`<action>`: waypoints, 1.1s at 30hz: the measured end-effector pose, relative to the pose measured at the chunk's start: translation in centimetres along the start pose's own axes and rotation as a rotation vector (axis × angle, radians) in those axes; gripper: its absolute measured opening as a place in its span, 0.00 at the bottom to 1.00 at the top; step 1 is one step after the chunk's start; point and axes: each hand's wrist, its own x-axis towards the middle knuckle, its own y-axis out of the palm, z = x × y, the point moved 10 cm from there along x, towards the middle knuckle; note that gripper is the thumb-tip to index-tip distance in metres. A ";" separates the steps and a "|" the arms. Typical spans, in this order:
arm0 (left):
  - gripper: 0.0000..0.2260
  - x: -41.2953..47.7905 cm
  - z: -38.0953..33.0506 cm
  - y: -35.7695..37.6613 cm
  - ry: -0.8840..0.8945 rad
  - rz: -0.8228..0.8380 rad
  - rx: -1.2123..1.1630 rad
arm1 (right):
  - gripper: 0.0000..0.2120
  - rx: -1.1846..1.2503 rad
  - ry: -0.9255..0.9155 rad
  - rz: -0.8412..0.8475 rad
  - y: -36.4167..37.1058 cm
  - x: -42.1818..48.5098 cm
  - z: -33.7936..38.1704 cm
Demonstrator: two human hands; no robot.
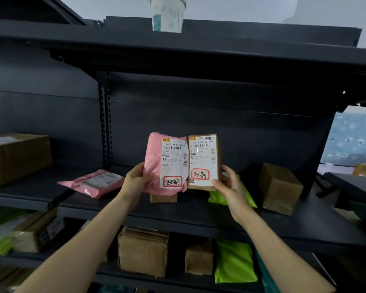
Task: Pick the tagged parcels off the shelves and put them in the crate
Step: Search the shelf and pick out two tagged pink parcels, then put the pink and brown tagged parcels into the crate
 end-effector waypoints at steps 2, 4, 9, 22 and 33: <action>0.17 -0.6 0.0 -1.1 -0.001 -0.039 0.003 | 0.22 -0.029 -0.015 0.006 0.8 -0.2 -0.1; 0.17 -1.5 -0.2 -2.7 0.002 -0.078 -0.006 | 0.21 -0.035 -0.016 0.027 2.2 -0.5 -0.3; 0.18 -3.3 -1.4 -7.0 -0.020 -0.160 -0.040 | 0.21 -0.041 -0.018 0.071 6.1 -1.1 -0.1; 0.13 -12.6 -5.7 -25.2 -0.026 -0.354 0.118 | 0.18 0.045 0.071 0.264 24.9 -6.8 -0.6; 0.14 -23.2 -9.5 -44.6 -0.036 -0.552 0.155 | 0.18 0.142 0.123 0.466 45.3 -15.0 0.2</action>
